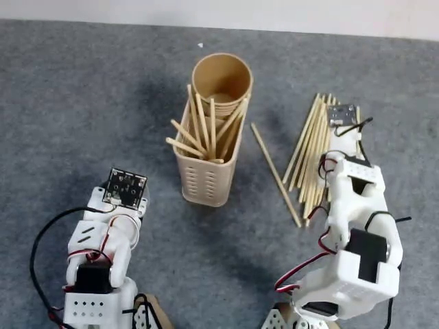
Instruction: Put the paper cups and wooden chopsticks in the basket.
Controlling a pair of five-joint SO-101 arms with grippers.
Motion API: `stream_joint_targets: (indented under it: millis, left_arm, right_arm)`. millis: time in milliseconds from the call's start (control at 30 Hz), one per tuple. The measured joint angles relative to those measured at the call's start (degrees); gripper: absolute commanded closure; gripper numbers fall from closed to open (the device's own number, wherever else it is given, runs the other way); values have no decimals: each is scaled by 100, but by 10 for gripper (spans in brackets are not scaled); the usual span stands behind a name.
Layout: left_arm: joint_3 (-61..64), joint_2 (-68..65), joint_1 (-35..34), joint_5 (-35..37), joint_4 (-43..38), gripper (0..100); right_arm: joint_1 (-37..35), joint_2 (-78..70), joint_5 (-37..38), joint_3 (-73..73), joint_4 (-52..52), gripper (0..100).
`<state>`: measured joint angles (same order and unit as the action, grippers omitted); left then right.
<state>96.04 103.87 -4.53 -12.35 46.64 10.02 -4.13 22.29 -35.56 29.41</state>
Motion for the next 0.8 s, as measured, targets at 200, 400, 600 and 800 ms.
stream_joint_targets:
  millis: [200,400,600,800]
  left_arm:
    - [0,0,0,0,0,840]
    - [0,0,0,0,0,840]
    - [0,0,0,0,0,841]
    - [0,0,0,0,0,841]
  right_arm:
    - [-44,1582,-1310,0,0,994]
    - [-800,4185,-1952,0,0,994]
    - [-2198,5785,-1952,0,0,956]
    - [-3648,6040,-1960,-62,-281,996]
